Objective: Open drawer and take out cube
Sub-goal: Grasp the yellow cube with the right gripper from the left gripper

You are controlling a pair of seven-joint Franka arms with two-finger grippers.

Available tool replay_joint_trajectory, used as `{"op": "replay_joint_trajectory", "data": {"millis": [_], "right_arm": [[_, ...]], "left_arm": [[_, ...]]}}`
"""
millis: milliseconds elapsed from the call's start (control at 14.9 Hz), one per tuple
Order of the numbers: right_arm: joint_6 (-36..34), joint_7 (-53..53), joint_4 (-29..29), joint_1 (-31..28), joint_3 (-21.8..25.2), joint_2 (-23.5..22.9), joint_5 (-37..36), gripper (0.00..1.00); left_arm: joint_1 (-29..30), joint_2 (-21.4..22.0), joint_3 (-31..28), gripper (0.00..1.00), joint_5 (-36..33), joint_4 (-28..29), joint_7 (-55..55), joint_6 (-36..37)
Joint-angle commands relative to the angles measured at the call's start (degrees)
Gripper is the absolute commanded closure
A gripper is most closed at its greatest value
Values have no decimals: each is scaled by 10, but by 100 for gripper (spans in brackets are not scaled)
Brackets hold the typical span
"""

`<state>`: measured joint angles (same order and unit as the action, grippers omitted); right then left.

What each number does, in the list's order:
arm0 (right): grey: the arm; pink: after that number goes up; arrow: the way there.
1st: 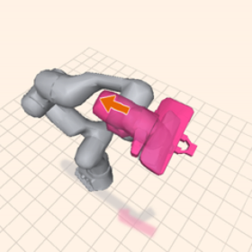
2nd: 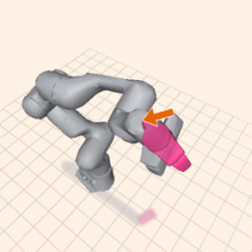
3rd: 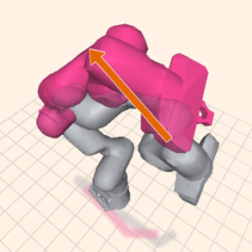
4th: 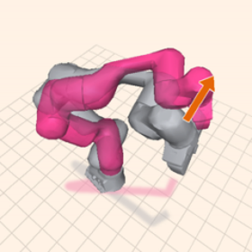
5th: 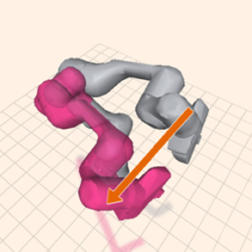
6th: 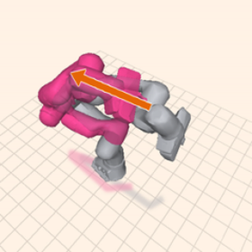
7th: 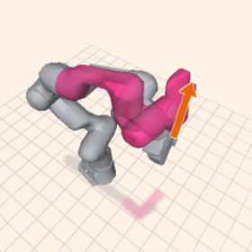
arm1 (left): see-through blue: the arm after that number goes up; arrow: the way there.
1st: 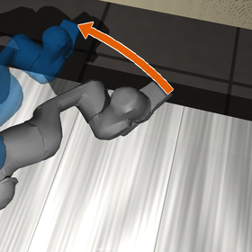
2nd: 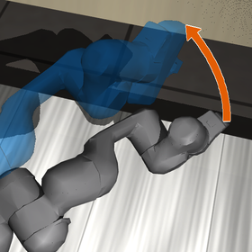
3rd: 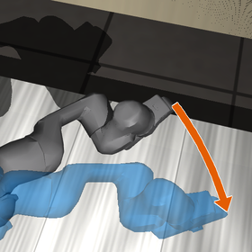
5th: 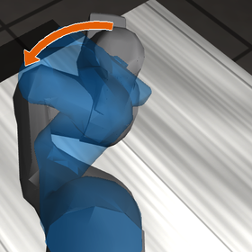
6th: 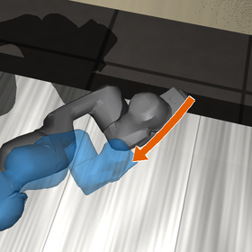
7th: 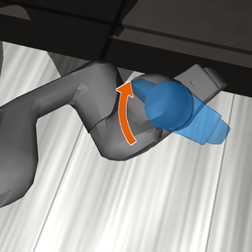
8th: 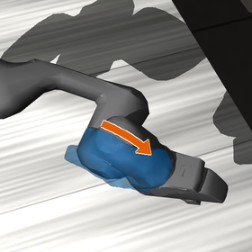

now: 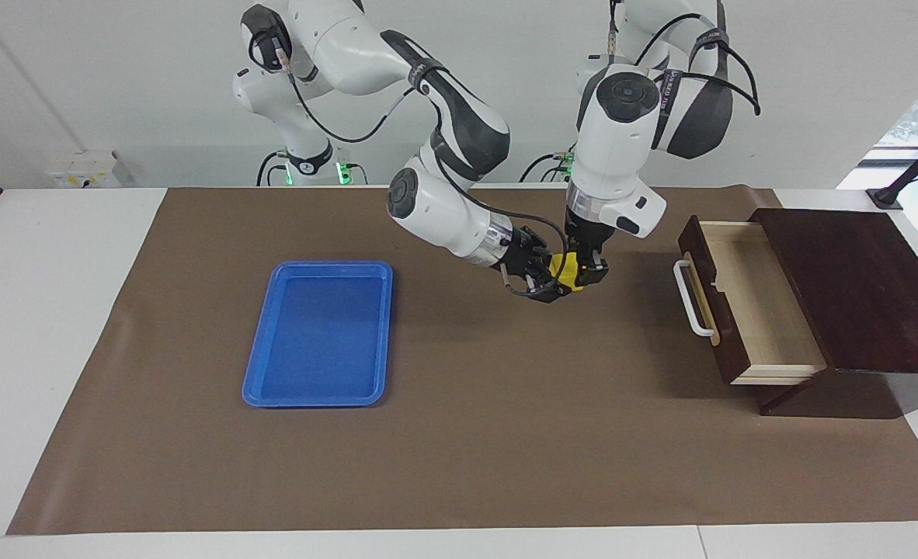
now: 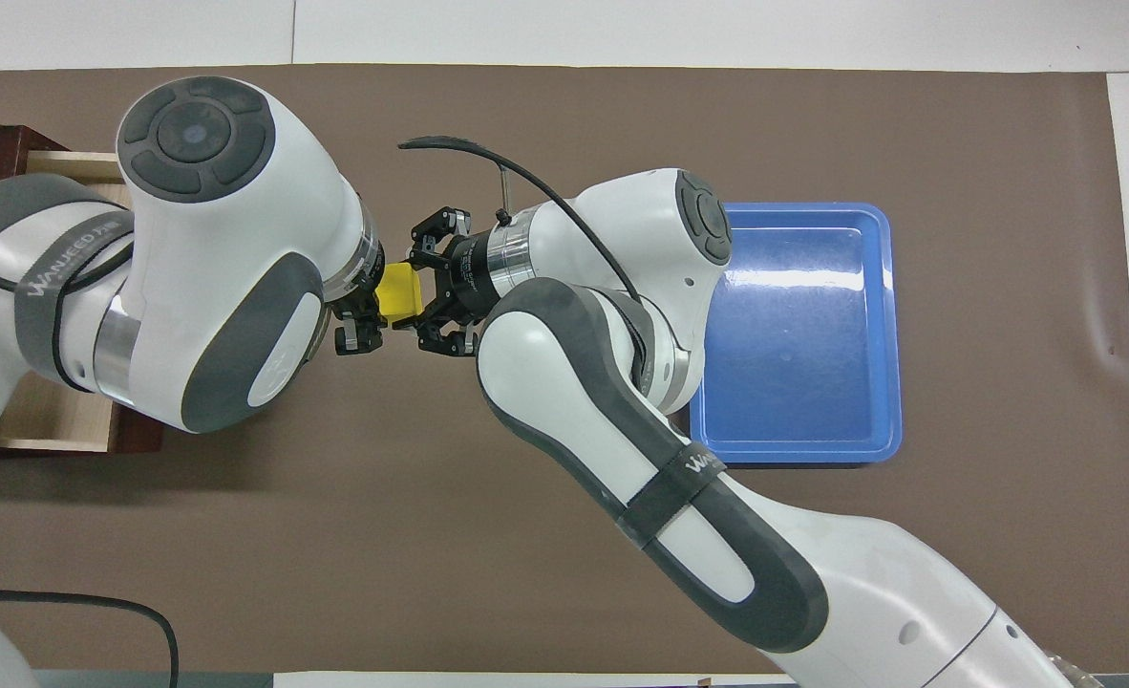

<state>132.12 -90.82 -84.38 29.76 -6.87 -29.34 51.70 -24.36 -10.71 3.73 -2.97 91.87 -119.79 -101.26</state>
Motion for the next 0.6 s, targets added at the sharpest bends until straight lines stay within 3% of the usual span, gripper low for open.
{"op": "replay_joint_trajectory", "data": {"millis": [0, 268, 335, 402, 470, 537], "right_arm": [[3, -26, 13, 5, 2, -7, -19, 100], [2, -26, 16, 3, 2, -8, -18, 100], [2, -27, 16, 3, 2, -8, -17, 100], [1, -27, 16, 2, 1, -8, -16, 100], [0, -27, 16, 1, 1, -8, -16, 100], [0, -27, 17, 0, 1, -8, -15, 100]], "left_arm": [[-7, 5, -6, 100, 0, 1, -10, 2], [-7, 5, -5, 100, 0, 1, -8, 1], [-7, 5, -5, 77, 0, 1, -8, 1], [-7, 5, -5, 32, 0, 0, -7, 1], [-7, 5, -5, 0, 0, -1, -5, 2], [-7, 5, -5, 0, 0, -2, -4, 1]]}}
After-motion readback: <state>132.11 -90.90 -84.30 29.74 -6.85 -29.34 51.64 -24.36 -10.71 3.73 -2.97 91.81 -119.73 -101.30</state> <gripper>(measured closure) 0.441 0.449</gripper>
